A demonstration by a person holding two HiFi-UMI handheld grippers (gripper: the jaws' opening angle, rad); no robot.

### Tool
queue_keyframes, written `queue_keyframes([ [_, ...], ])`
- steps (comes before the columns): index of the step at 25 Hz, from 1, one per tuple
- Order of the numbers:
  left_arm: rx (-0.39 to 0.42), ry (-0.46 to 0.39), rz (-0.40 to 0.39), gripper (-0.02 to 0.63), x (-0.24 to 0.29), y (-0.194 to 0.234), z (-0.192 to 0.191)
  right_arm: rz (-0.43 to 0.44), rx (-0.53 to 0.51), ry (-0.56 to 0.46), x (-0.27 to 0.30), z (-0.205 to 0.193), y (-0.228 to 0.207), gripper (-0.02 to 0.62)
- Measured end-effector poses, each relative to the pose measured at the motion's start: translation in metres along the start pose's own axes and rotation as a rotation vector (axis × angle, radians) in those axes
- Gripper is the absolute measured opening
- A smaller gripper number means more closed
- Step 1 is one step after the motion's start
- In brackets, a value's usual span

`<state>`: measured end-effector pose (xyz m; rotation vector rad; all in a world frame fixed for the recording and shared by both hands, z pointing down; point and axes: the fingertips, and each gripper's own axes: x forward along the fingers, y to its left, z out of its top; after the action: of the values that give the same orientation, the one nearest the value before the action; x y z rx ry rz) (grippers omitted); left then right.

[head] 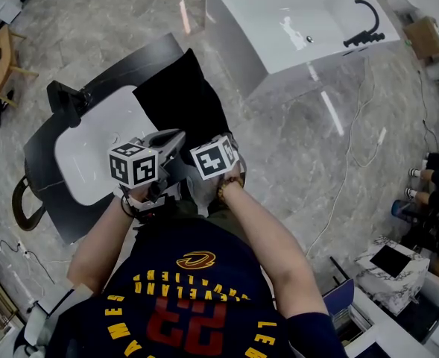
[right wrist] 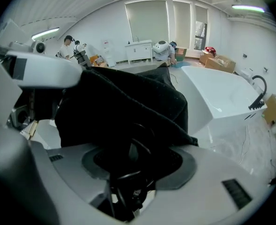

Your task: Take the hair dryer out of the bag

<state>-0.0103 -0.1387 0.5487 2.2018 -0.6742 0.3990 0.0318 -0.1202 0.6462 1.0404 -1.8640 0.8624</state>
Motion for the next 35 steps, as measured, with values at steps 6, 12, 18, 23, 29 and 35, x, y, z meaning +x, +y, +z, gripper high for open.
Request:
queue_keyframes([
  [6, 0.017, 0.004, 0.008, 0.018, 0.002, -0.004, 0.001, 0.013, -0.01, -0.031, -0.019, -0.016, 0.005, 0.224],
  [12, 0.019, 0.015, 0.007, 0.018, 0.009, -0.009, -0.004, 0.001, -0.019, -0.051, -0.013, -0.031, -0.001, 0.224],
  [18, 0.025, 0.028, 0.013, 0.018, 0.01, -0.01, -0.007, -0.002, -0.04, -0.024, 0.004, -0.038, -0.003, 0.224],
  [23, 0.012, 0.03, 0.02, 0.018, 0.008, -0.006, -0.011, -0.049, -0.062, -0.028, 0.01, -0.036, -0.004, 0.227],
  [29, 0.006, 0.028, 0.02, 0.018, 0.007, -0.007, -0.012, -0.065, -0.066, 0.016, 0.012, -0.035, -0.008, 0.297],
  [35, -0.006, 0.025, 0.023, 0.018, 0.006, -0.003, -0.012, 0.042, -0.072, 0.085, -0.004, -0.031, 0.012, 0.33],
])
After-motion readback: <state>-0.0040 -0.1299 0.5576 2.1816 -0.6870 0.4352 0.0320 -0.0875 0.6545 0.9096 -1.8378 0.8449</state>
